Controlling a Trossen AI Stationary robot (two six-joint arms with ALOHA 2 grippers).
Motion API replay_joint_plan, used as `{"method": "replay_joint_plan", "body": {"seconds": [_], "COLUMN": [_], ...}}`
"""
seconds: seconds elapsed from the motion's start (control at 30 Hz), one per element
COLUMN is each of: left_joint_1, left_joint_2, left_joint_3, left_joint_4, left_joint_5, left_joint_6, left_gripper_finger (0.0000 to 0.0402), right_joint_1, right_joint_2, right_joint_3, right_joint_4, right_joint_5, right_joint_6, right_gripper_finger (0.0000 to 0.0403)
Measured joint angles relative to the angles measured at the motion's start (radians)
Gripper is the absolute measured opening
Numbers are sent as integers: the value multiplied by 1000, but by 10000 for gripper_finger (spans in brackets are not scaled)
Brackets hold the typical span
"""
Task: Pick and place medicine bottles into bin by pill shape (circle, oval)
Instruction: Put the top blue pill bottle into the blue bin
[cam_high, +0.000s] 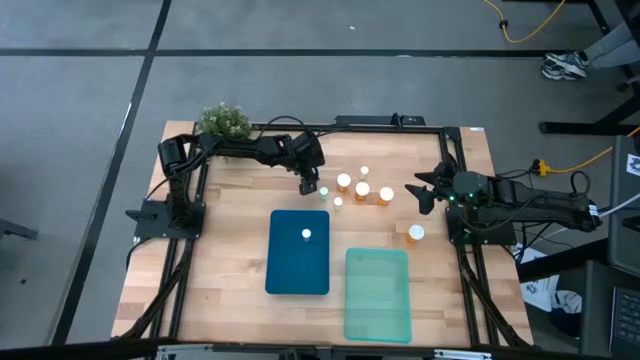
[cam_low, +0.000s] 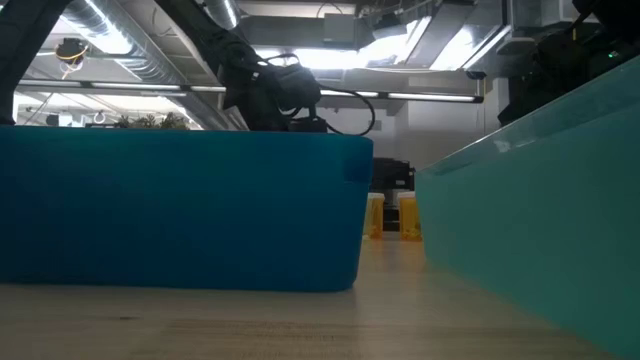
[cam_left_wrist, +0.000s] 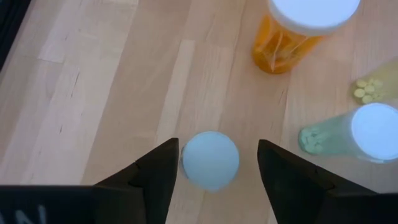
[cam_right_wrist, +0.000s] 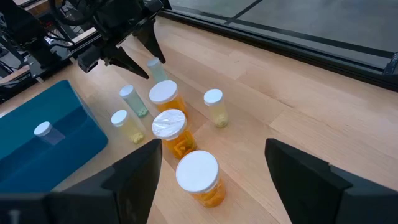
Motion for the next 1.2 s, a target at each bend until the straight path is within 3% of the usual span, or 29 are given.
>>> {"method": "replay_joint_plan", "body": {"seconds": [0.6,1.0,1.2], "left_joint_1": [0,-2,-2], "left_joint_2": [0,-4,-73], "left_joint_3": [0,0,0], "left_joint_4": [2,-2,-46], "left_joint_5": [-2,-53,-69], "left_joint_6": [0,-6,-24], "left_gripper_finger": [105,102,102], "right_joint_1": [0,0,0], "right_joint_2": [0,0,0], "right_joint_3": [0,0,0], "right_joint_4": [0,0,0], "right_joint_5": [0,0,0], "right_joint_6": [-1,-1,-1], "right_gripper_finger": [287,287,287]}}
